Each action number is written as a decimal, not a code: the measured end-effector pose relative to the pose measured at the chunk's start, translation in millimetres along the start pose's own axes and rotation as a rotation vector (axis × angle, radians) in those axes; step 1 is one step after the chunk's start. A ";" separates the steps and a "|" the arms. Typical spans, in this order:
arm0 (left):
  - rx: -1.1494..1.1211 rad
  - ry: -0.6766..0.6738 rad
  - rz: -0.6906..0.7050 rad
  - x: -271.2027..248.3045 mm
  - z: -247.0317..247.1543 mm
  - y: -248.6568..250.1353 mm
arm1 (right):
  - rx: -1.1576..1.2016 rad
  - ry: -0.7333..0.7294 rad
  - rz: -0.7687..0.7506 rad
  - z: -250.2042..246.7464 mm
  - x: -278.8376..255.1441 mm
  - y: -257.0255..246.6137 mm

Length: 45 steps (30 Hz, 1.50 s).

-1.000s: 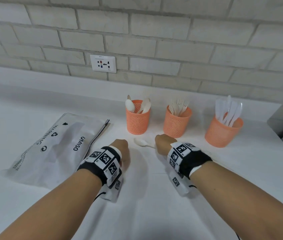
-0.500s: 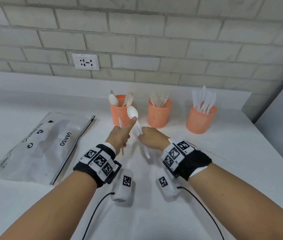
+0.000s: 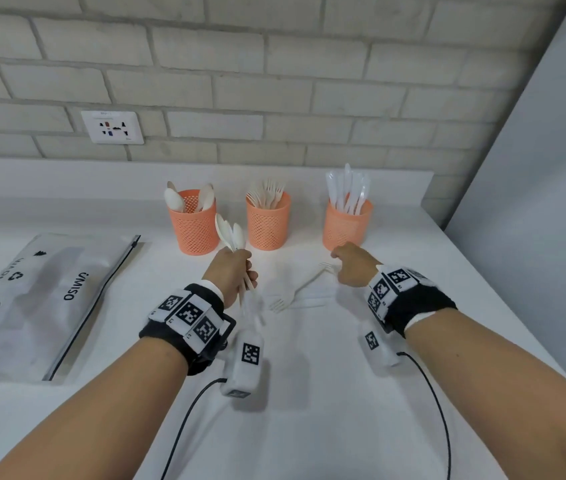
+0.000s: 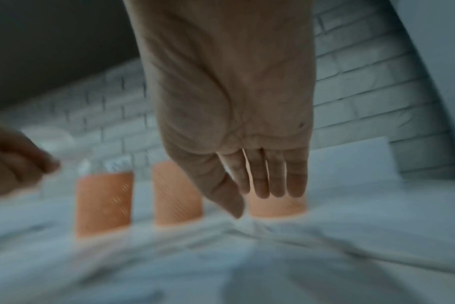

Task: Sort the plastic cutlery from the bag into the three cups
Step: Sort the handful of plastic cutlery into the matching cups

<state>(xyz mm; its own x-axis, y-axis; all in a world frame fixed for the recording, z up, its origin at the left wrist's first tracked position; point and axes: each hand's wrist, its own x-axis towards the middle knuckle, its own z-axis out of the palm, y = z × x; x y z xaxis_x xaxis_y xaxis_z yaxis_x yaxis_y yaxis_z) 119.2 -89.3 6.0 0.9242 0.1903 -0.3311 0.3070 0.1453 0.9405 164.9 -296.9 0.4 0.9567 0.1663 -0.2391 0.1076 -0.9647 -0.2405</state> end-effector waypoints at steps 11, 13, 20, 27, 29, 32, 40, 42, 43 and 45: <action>0.073 -0.056 -0.001 -12.8 5.2 -1.3 | -0.197 -0.078 0.073 32.6 7.1 5.5; 0.081 -0.057 0.005 -14.0 2.7 -1.3 | -0.153 -0.090 0.039 32.6 8.3 4.8; 0.091 -0.044 0.007 -12.8 -4.7 -5.6 | -0.142 -0.137 0.024 33.1 2.9 5.5; 0.089 -0.075 0.000 -9.2 -2.5 -10.3 | -0.136 -0.154 0.011 38.4 -0.4 7.4; 0.084 -0.078 -0.005 -8.4 -1.6 -10.7 | -0.108 -0.150 0.013 39.0 -2.0 9.3; 0.074 -0.088 -0.011 -7.4 -0.6 -12.1 | -0.049 -0.147 0.008 39.0 -2.2 8.6; -0.015 -0.098 0.078 -6.9 2.3 -16.5 | 0.600 0.022 -0.022 12.7 -15.2 -22.3; -0.016 -0.111 0.107 -8.6 5.6 -15.8 | 0.636 0.060 -0.118 7.2 -17.7 -43.6; -0.016 -0.121 0.128 -9.3 7.7 -14.9 | 0.605 0.073 -0.186 5.4 -19.6 -55.6; -0.019 -0.144 0.164 -11.3 10.7 -10.3 | 0.483 0.061 -0.345 3.6 -24.0 -79.6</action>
<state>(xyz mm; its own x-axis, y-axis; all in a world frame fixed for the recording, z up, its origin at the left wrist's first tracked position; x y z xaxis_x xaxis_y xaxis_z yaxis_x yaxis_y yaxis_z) 108.0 -103.3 0.9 0.9847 0.0727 -0.1583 0.1468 0.1421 0.9789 132.4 -223.4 21.9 0.9038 0.4276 -0.0200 0.2934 -0.6528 -0.6985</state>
